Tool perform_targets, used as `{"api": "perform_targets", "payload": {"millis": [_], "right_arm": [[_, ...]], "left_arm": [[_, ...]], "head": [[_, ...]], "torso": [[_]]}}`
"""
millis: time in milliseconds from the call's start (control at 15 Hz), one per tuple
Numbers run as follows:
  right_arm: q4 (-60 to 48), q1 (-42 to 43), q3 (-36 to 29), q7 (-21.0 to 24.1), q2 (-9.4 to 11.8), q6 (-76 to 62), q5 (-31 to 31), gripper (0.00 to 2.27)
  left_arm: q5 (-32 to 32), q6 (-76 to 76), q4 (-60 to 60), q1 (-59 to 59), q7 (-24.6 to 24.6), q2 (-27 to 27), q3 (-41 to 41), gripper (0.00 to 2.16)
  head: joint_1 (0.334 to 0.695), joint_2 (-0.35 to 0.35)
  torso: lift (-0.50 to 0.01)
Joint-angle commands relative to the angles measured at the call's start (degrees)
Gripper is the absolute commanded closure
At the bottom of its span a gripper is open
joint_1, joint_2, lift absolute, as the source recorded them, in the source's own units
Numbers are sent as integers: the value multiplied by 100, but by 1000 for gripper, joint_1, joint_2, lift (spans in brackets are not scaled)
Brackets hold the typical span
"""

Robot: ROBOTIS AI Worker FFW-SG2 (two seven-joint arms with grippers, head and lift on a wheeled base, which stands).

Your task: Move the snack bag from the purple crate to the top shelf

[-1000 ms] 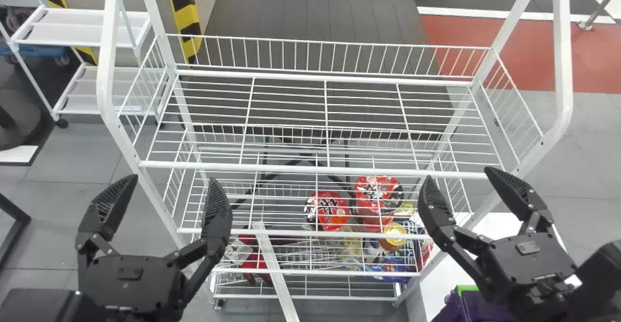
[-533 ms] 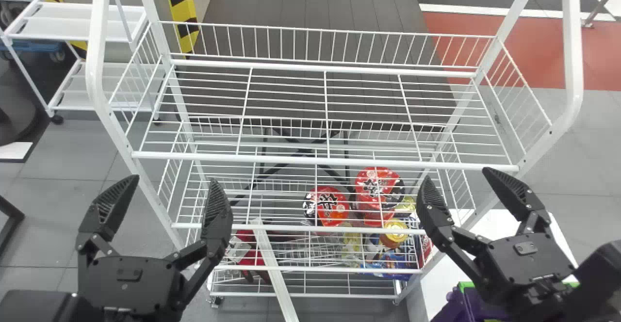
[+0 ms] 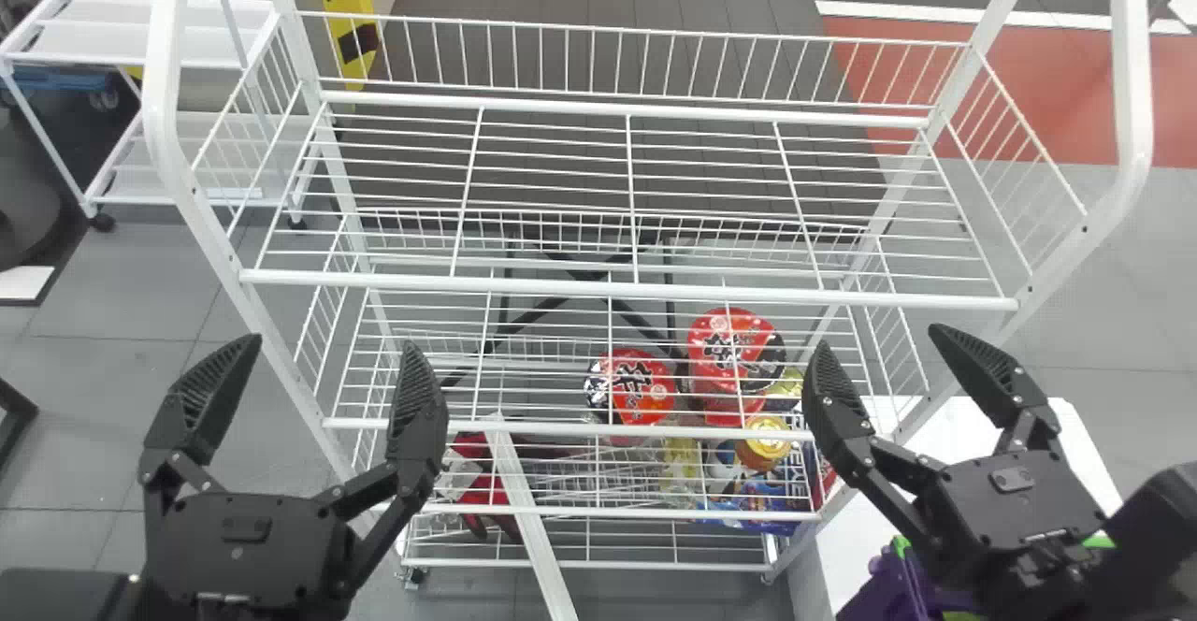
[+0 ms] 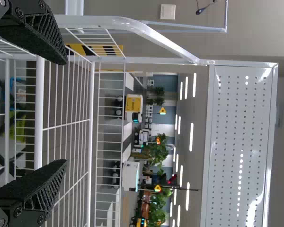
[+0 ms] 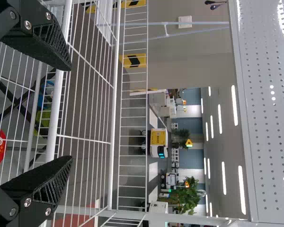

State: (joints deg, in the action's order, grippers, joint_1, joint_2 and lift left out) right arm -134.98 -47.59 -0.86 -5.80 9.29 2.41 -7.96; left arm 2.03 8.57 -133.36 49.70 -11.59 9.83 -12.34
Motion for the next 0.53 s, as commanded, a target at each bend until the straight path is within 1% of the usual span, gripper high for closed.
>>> {"api": "perform_targets", "payload": {"millis": [0,467], "right_arm": [[-10,-22,-11,0,21,1,-3,167],[-10,-39,7,-18,29,1,-47,167]], "left_arm": [[8,149,20,22,-1,1,-5,63],[34,395,29,92,8,10,4,60]], "head": [[695,-68],[695,-66]], "torso": [[-119],[-146]]}}
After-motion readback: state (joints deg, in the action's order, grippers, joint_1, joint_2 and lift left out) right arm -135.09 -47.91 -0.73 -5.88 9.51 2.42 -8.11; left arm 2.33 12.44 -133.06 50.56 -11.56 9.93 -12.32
